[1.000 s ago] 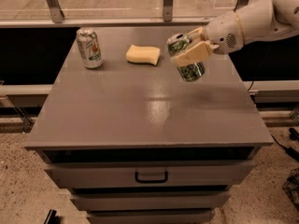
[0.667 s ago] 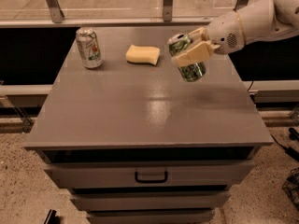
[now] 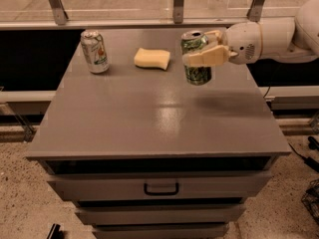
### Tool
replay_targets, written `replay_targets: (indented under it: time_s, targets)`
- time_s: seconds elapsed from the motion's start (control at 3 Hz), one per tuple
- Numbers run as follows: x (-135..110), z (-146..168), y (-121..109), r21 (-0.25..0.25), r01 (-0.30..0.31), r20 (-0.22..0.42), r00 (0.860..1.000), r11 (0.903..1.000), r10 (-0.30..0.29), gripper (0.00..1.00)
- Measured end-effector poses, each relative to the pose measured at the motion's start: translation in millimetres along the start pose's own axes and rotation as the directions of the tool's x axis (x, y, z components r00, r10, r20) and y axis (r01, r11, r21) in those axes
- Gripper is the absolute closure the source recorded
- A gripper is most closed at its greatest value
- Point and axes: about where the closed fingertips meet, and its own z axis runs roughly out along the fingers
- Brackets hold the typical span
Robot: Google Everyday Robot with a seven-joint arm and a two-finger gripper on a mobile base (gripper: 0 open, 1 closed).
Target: Place green can upright
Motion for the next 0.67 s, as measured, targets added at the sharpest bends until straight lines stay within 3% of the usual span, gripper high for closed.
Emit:
replay_targets:
  time_s: [0.33,0.67]
  targets:
    - [-16.5,-2.0,5.0,-0.031,0.05,0.153,0.987,0.9983,-0.045,1.0]
    - [-23.7,-5.0,8.6,-0.043,0.089,0.237,0.968,0.9951,-0.077,1.0]
